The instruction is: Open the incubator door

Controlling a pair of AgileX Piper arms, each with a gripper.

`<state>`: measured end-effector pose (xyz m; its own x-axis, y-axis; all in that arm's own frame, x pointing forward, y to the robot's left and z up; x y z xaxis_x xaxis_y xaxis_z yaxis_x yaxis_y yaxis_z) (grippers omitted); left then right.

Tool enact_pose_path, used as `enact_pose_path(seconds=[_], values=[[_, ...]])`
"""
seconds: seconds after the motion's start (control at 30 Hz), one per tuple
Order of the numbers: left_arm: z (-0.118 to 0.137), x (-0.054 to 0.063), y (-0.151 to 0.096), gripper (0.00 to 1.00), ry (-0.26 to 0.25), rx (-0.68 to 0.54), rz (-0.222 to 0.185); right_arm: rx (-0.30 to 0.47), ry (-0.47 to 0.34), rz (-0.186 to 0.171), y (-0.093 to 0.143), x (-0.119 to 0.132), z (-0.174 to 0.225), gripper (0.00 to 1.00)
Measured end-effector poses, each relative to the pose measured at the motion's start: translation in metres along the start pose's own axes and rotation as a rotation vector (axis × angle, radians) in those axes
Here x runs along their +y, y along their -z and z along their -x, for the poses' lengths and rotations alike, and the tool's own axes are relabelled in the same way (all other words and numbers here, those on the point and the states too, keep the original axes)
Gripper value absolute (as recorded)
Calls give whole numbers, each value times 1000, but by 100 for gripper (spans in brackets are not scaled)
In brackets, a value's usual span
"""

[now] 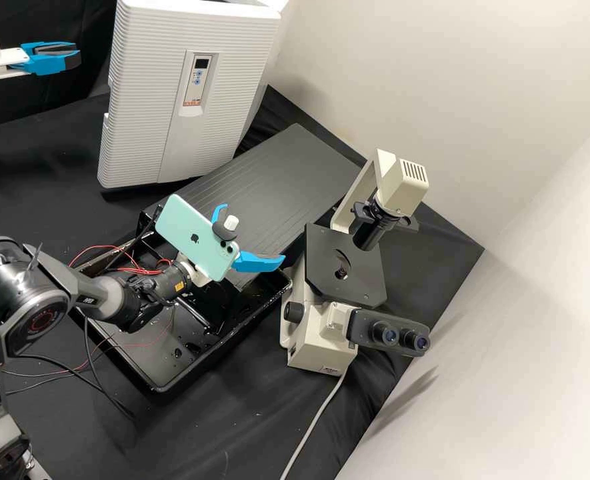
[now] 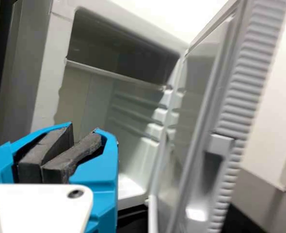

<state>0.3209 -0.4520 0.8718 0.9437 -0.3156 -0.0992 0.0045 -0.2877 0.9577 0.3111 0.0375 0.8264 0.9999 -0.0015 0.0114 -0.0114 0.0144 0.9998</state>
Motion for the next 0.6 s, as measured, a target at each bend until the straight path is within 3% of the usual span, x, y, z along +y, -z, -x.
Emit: enact_pose_path(seconds=[0.33,0.6], values=[[-33,-2,0,0,48,-19,-31,0,0,0,0,0,0,100],[-48,-12,-21,0,137,-137,-100,0,0,0,0,0,0,100]])
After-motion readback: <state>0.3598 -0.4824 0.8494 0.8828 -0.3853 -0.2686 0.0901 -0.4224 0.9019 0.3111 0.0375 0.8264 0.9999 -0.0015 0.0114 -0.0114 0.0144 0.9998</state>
